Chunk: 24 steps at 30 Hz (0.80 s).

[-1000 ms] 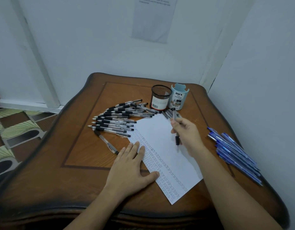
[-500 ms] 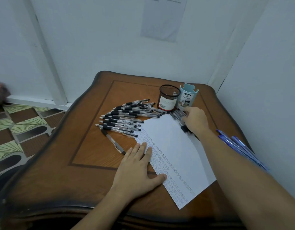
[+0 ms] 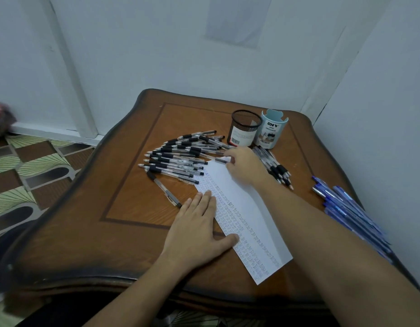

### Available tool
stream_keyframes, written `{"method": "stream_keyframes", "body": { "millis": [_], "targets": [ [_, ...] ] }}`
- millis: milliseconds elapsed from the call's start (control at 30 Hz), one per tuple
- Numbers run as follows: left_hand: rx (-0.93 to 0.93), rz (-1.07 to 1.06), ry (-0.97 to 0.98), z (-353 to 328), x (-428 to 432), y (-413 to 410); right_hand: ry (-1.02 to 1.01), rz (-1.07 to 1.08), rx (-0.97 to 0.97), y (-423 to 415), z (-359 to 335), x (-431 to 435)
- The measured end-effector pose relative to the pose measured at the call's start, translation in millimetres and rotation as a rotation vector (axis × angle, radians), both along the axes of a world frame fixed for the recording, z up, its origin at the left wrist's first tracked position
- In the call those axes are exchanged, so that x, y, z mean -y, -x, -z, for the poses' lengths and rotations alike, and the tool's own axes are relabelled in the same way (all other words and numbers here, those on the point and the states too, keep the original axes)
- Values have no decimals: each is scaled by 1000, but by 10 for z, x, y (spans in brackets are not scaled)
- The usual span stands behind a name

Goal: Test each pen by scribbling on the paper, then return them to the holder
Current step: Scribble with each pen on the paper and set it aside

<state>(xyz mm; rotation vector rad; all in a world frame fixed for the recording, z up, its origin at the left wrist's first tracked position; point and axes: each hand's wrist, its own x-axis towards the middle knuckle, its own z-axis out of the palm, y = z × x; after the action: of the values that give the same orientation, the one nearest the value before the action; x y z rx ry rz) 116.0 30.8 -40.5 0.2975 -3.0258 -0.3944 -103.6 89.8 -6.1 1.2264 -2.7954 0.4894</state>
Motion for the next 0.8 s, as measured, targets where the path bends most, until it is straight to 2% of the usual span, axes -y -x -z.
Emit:
{"method": "stream_keyframes", "body": {
  "millis": [100,200,267,433,533,633,800],
  "targets": [
    [-11,0,-25,-6,-4,-5,-39,37,74,-9,-26,-90],
    [-3,0,-4,-11,-5,-1,61,77,196,-24,-72,-156],
    [10,4,20,-17,-13,-2,268,114,378,-76,-156,-236],
    [49,8,48,-33,-18,-5,1020,244,868,-323,-344,-564],
    [78,12,55,-42,-32,-8,1263,267,945,-514,-369,-746],
    [86,12,60,-46,-40,-11,1318,253,986,-726,-377,-859],
    [90,9,74,-43,-39,5,1153,265,1016,-908,-393,-953]
  ]
}}
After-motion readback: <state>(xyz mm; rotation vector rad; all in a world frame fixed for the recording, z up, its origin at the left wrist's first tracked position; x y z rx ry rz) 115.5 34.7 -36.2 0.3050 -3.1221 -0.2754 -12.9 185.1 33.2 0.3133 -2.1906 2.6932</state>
